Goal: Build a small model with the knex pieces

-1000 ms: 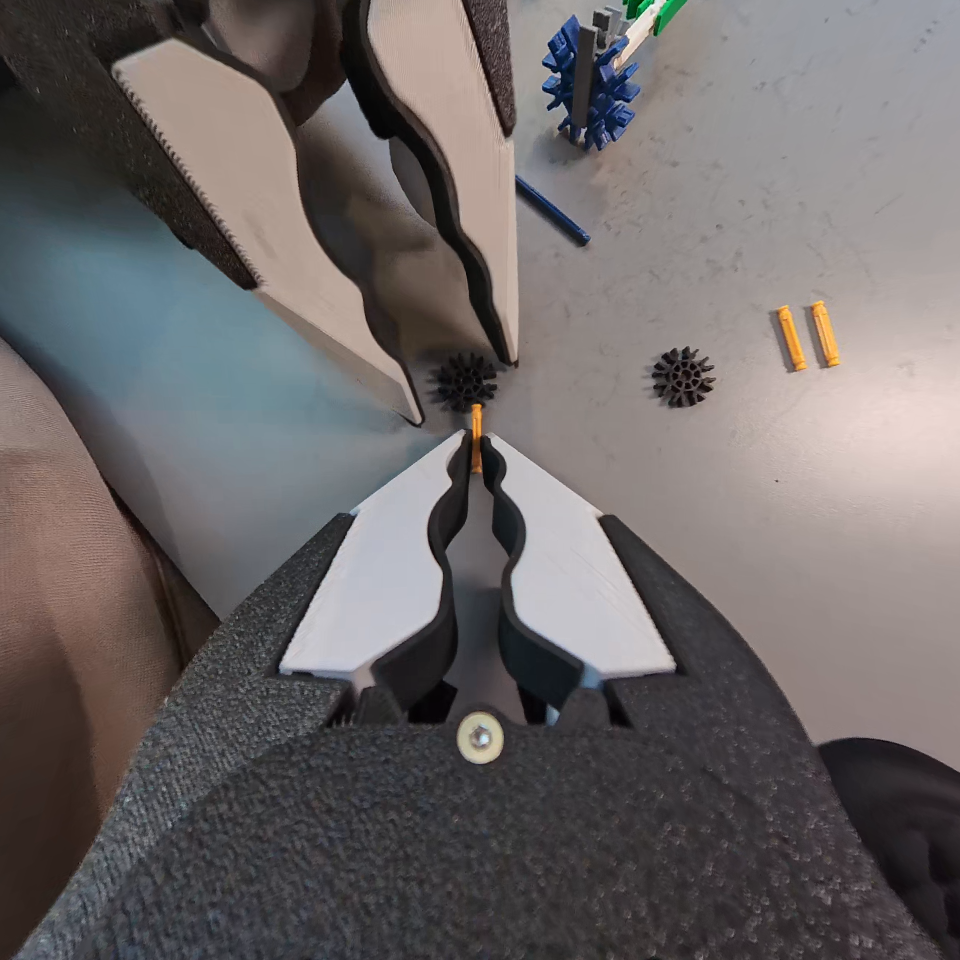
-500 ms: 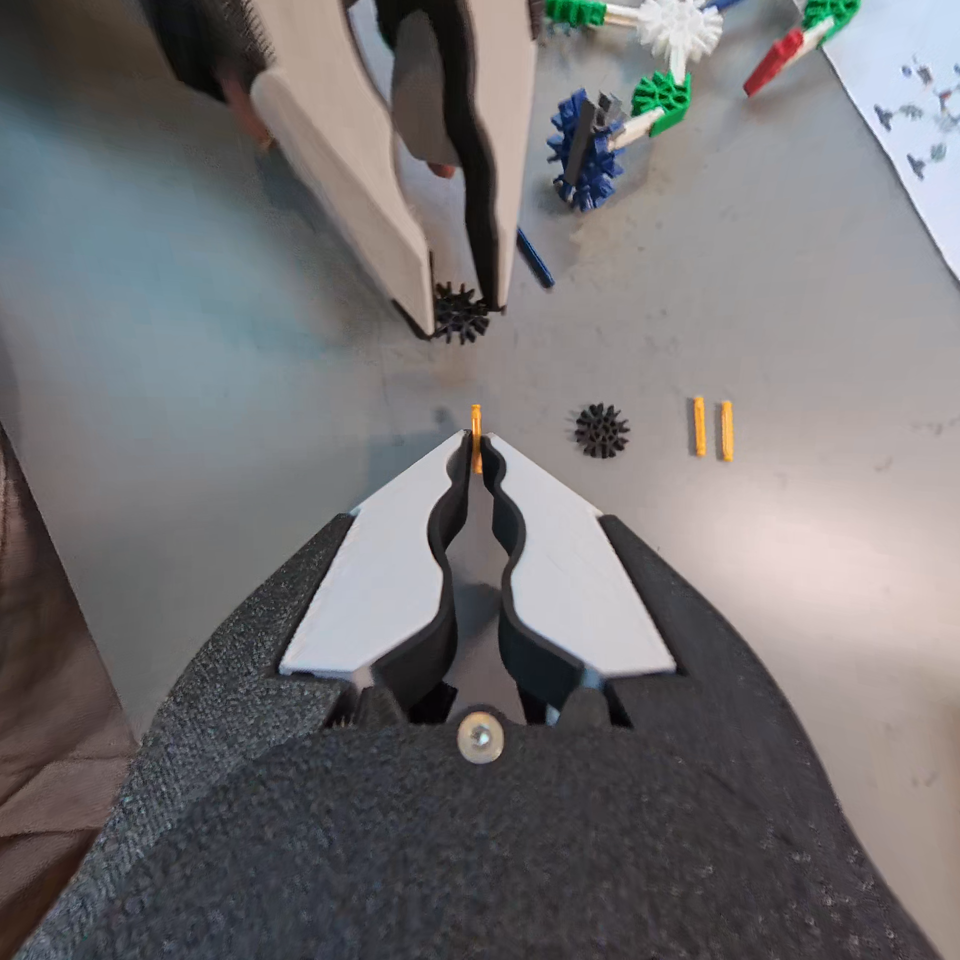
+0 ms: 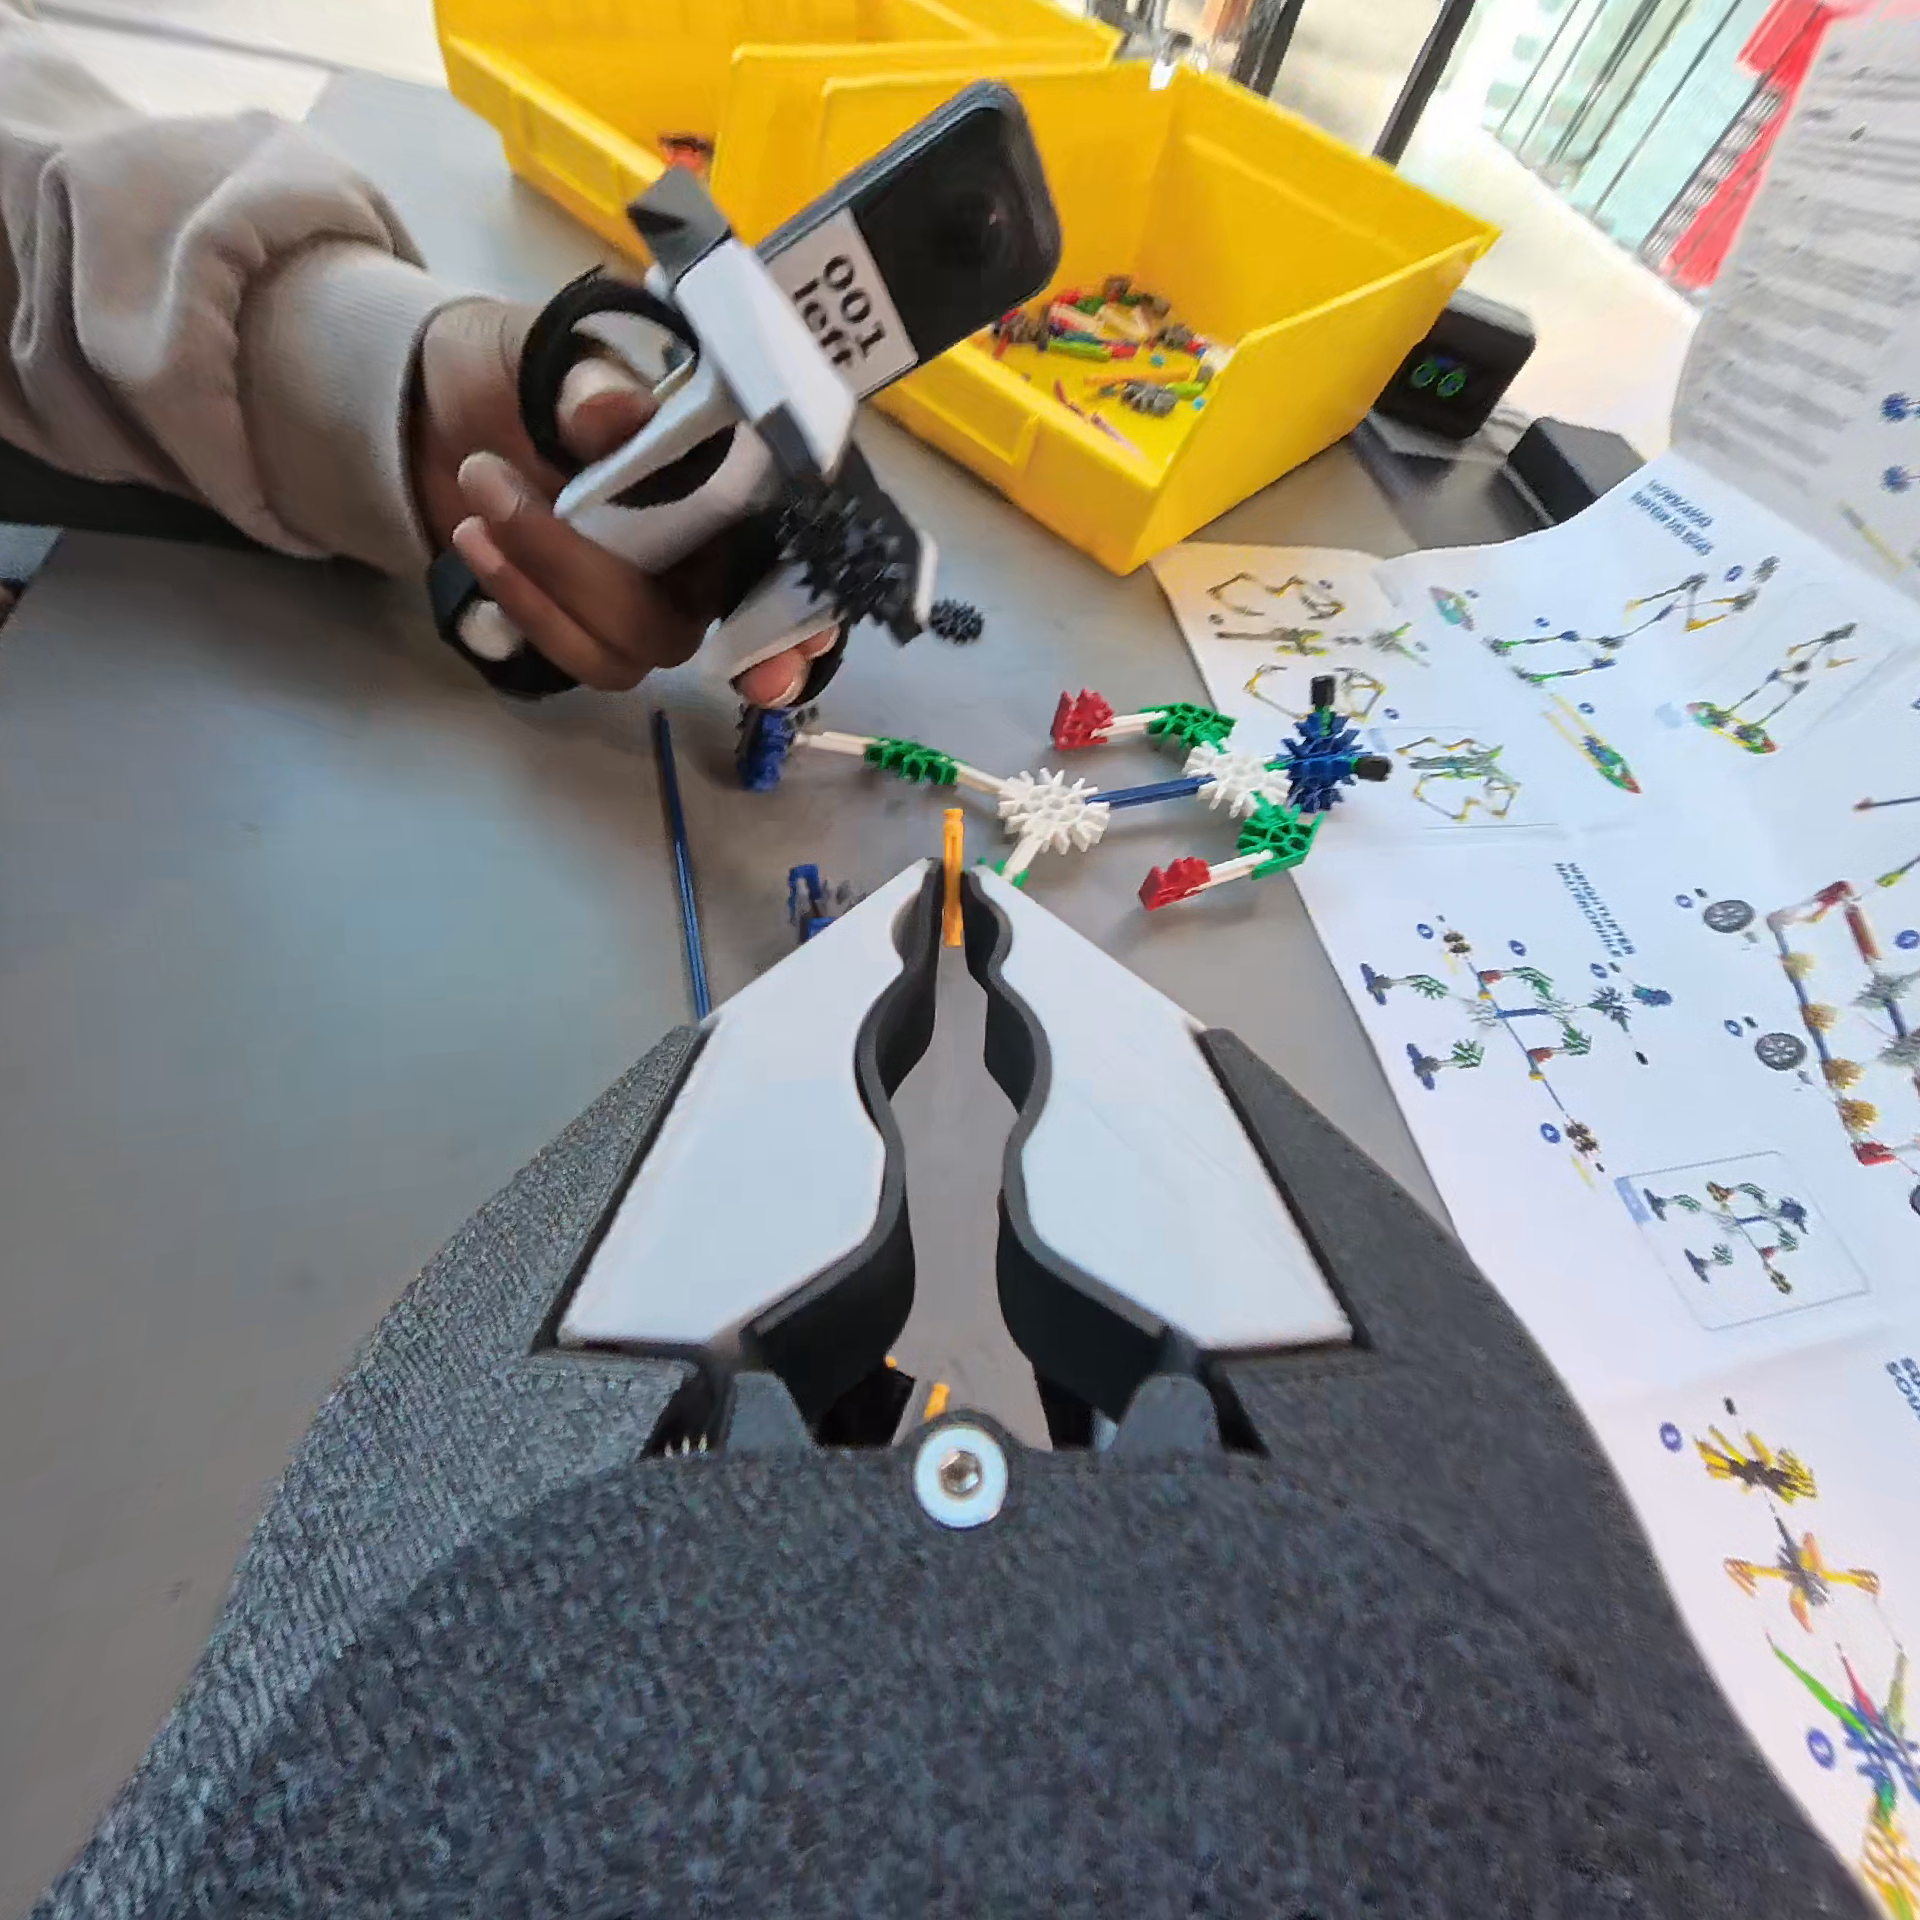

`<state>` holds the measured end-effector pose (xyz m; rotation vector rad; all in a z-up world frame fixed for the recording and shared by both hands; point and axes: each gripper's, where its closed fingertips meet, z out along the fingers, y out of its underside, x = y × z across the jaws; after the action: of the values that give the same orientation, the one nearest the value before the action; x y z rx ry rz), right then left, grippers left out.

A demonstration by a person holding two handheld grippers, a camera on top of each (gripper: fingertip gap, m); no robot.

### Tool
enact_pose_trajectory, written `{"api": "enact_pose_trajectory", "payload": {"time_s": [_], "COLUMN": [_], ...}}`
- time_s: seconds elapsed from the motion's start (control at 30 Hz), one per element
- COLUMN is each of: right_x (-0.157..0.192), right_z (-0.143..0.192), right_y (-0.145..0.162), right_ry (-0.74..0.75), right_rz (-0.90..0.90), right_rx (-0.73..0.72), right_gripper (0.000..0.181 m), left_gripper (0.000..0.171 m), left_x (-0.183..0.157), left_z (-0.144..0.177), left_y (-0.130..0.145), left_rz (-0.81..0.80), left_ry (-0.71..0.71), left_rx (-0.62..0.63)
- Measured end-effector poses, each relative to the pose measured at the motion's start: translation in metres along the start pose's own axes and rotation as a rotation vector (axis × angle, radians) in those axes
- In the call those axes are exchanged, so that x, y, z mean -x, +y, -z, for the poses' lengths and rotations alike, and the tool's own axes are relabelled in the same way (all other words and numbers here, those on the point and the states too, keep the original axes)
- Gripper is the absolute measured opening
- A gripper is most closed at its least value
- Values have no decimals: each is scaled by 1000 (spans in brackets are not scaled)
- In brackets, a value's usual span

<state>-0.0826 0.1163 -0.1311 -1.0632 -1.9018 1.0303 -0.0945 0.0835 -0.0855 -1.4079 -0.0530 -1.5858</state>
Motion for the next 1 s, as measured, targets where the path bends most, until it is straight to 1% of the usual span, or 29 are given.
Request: {"api": "enact_pose_trajectory", "payload": {"time_s": [0.03,0.2,0.27,0.33,0.4,0.47,0.53,0.6,0.67,0.7,0.73,0.8,0.9,1.0], "right_x": [-5,2,9,22,44,64,79,83,80,78,74,68,58,45], "right_z": [1,20,26,23,16,7,-3,-11,-13,-13,-13,-9,6,13], "right_y": [-2,-10,-14,-7,11,28,50,72,75,75,68,43,-2,-24], "right_ry": [6,-100,-157,-213,-303,-348,-350,-300,-254,-235,-220,-226,-297,-346], "right_rz": [-32,-217,-262,-230,-180,-116,-7,116,184,179,149,15,-229,-482], "right_rx": [-50,-231,-256,-188,-60,60,207,349,389,388,352,222,-34,-186], "right_gripper": [2,1,1,1,2,2,2,2,2,7,12,21,26,28], "left_gripper": [21,20,20,20,20,21,20,21,21,21,21,21,21,21], "left_x": [2,-2,-4,-7,-11,-12,-9,-4,-1,0,0,0,2,3], "left_z": [-1,-13,-16,-18,-18,-16,-14,-14,-14,-14,-15,-16,-16,-13], "left_y": [4,21,25,26,25,26,30,35,41,44,46,49,46,42], "left_rz": [-22,-108,-128,-139,-161,-228,-354,-524,-692,-766,-830,-939,-1097,-1243], "left_ry": [-18,-13,0,18,32,14,-45,-128,-196,-222,-243,-278,-359,-431], "left_rx": [23,112,128,129,127,143,185,241,297,319,333,351,364,378]}}
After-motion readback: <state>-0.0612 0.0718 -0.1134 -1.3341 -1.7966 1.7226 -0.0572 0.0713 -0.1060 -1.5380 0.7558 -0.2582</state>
